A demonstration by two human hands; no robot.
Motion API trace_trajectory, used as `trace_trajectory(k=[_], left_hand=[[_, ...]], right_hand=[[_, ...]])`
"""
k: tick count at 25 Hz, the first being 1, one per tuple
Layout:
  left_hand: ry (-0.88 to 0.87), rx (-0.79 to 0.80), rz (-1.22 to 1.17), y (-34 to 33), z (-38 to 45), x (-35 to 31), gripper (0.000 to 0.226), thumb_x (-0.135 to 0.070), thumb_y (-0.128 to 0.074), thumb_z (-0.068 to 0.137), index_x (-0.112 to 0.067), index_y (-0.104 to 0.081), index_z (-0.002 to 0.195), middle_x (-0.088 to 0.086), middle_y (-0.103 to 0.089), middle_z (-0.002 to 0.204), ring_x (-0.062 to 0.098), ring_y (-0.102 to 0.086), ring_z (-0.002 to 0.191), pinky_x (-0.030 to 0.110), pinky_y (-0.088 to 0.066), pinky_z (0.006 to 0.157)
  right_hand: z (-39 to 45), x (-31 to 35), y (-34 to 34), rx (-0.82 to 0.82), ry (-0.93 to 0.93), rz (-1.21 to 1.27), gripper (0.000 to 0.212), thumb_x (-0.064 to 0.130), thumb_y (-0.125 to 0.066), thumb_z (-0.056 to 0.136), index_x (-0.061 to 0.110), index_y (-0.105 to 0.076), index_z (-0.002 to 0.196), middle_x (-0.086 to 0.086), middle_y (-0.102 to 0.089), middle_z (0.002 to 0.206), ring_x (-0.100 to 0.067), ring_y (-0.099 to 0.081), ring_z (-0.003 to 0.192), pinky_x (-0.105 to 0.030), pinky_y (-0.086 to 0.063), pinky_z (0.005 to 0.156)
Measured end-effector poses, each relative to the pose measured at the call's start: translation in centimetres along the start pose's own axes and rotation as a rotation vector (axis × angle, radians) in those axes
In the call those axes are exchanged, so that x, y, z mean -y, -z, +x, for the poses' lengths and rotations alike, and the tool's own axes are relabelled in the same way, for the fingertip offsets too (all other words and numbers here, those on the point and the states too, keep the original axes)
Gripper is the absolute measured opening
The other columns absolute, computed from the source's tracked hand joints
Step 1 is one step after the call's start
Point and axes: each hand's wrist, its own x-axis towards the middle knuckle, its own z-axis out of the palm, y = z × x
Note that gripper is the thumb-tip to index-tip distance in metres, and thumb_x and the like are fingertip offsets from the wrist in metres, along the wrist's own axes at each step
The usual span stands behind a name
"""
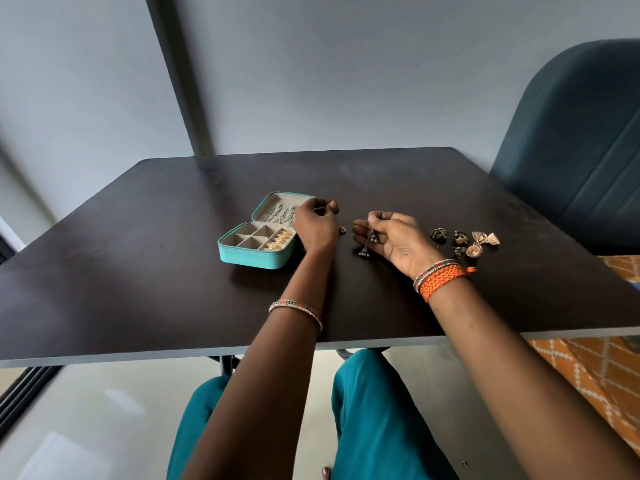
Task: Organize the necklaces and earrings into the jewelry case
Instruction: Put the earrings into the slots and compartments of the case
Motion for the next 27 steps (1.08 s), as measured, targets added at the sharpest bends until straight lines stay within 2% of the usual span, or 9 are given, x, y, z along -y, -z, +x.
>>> trace_trajectory(k=[2,4,6,8,12,15,18,22,27], left_hand=[[0.004,0.015,-0.046,0.6,1.1,0.4,0.018,-0.012,-0.064,0.088,-0.015,-0.062,0.071,0.007,-0.072,0.081,0.018,-0.066,0.073,0.021,-0.056,0.066],[-0.007,0.109,-0.125,1.4,1.7,0.7,0.019,-0.012,-0.064,0.089,-0.017,-0.061,0.071,0.006,-0.071,0.075,0.017,-0.066,0.066,0.031,-0.057,0.067],[-0.020,0.239,-0.209,2.2,1.6,0.9,0.017,-0.010,-0.064,0.090,-0.013,-0.061,0.073,0.001,-0.070,0.068,0.012,-0.066,0.058,0.027,-0.054,0.059],[-0.011,0.326,-0.282,3.1,1.1,0.3,0.014,-0.011,-0.064,0.089,-0.011,-0.060,0.076,-0.003,-0.071,0.064,0.008,-0.068,0.057,0.021,-0.054,0.057],[-0.012,0.434,-0.374,4.1,0.2,-0.8,0.007,-0.011,-0.064,0.089,-0.010,-0.065,0.082,-0.001,-0.074,0.072,0.010,-0.070,0.069,0.022,-0.056,0.067],[-0.102,0.524,-0.399,4.4,-0.4,-1.3,0.006,-0.010,-0.067,0.086,-0.013,-0.069,0.080,0.000,-0.073,0.077,0.010,-0.066,0.073,0.023,-0.052,0.074],[-0.148,0.521,-0.404,4.4,-0.8,-1.4,0.004,-0.011,-0.070,0.082,-0.013,-0.070,0.078,0.001,-0.072,0.078,0.013,-0.064,0.078,0.022,-0.050,0.076],[-0.116,0.508,-0.337,4.4,-1.5,-0.7,0.008,-0.001,-0.060,0.089,-0.006,-0.065,0.084,-0.004,-0.071,0.064,0.004,-0.064,0.058,0.016,-0.052,0.062],[-0.152,0.442,-0.299,4.6,-1.7,-0.2,0.010,0.000,-0.062,0.088,-0.008,-0.066,0.082,-0.007,-0.068,0.061,0.004,-0.059,0.058,0.015,-0.049,0.060]], right_hand=[[0.6,0.2,-0.5,0.037,0.000,-0.033,0.016,-0.003,-0.046,0.095,0.007,-0.052,0.084,-0.016,-0.065,0.086,-0.020,-0.067,0.071,-0.030,-0.058,0.066],[1.0,0.2,-1.2,0.080,0.016,-0.086,0.016,0.000,-0.045,0.097,0.009,-0.053,0.085,-0.013,-0.066,0.087,-0.020,-0.066,0.078,-0.031,-0.056,0.075],[1.3,0.2,-1.5,0.116,0.052,-0.097,0.015,0.002,-0.047,0.096,0.011,-0.056,0.087,-0.008,-0.070,0.084,-0.018,-0.068,0.079,-0.030,-0.053,0.082],[1.3,0.2,-1.5,0.133,0.117,-0.097,0.013,0.004,-0.053,0.093,0.014,-0.062,0.088,-0.002,-0.074,0.080,-0.014,-0.070,0.078,-0.027,-0.050,0.079],[0.4,0.7,-1.0,0.125,0.297,-0.211,0.012,0.011,-0.066,0.084,0.022,-0.073,0.083,0.008,-0.073,0.089,-0.009,-0.061,0.090,-0.025,-0.042,0.076],[0.0,0.9,-1.0,0.168,0.370,-0.163,0.018,0.005,-0.065,0.083,0.020,-0.074,0.079,0.008,-0.073,0.085,-0.007,-0.060,0.088,-0.021,-0.044,0.076],[-0.2,0.9,-0.9,0.229,0.419,-0.177,0.022,-0.002,-0.061,0.084,0.015,-0.075,0.081,0.001,-0.074,0.083,-0.012,-0.063,0.088,-0.022,-0.048,0.078],[-0.2,0.8,-1.0,0.236,0.437,-0.176,0.017,-0.005,-0.062,0.083,0.009,-0.073,0.082,0.000,-0.074,0.078,-0.017,-0.068,0.082,-0.031,-0.055,0.084],[-0.4,0.8,-0.9,0.209,0.435,-0.221,0.012,-0.002,-0.065,0.083,0.008,-0.071,0.085,0.003,-0.073,0.076,-0.012,-0.068,0.075,-0.028,-0.056,0.074]])
